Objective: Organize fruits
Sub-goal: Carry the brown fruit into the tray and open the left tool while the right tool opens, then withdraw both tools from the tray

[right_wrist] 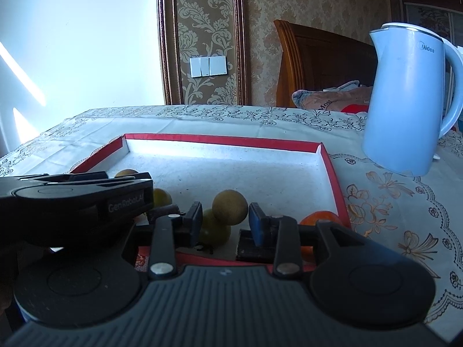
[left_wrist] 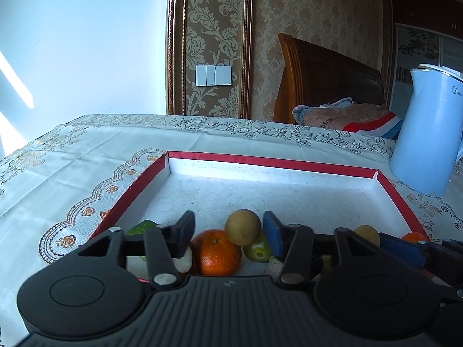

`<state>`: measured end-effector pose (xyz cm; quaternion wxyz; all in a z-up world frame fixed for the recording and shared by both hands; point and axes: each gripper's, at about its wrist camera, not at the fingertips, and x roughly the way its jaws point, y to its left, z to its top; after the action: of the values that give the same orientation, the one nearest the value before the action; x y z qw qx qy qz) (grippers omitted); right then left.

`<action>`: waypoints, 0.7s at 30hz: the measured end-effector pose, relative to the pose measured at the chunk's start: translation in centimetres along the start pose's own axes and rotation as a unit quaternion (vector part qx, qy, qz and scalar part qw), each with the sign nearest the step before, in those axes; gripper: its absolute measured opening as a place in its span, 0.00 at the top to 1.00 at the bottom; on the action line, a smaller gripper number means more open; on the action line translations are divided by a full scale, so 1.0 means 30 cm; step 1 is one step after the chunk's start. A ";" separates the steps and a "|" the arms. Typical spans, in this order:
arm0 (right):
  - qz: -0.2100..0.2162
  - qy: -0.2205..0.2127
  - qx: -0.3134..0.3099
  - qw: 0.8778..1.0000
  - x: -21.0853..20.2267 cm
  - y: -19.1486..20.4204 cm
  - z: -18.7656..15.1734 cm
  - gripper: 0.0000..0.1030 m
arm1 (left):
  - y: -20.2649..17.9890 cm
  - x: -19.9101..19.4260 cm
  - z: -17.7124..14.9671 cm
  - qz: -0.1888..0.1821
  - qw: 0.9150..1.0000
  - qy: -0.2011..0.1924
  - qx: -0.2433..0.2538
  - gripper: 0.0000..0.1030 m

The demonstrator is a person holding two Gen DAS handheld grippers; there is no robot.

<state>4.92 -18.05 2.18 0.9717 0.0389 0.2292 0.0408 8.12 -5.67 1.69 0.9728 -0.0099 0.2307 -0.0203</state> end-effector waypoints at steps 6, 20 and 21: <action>-0.003 0.000 0.003 1.000 -0.002 -0.003 -0.001 0.62 | 0.001 -0.024 -0.001 0.009 1.000 -0.020 0.000 0.26; -0.010 -0.030 0.008 0.999 -0.097 -0.012 -0.017 0.52 | 0.046 -0.093 -0.014 0.001 1.000 0.004 -0.017 0.26; -0.009 -0.033 0.006 0.999 -0.109 -0.010 -0.020 0.52 | 0.051 -0.105 -0.016 -0.002 1.000 0.003 -0.018 0.25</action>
<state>1.76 -18.63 3.06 0.9788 0.0444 0.1976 0.0296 5.16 -4.01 2.64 0.9716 -0.0282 0.2342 -0.0179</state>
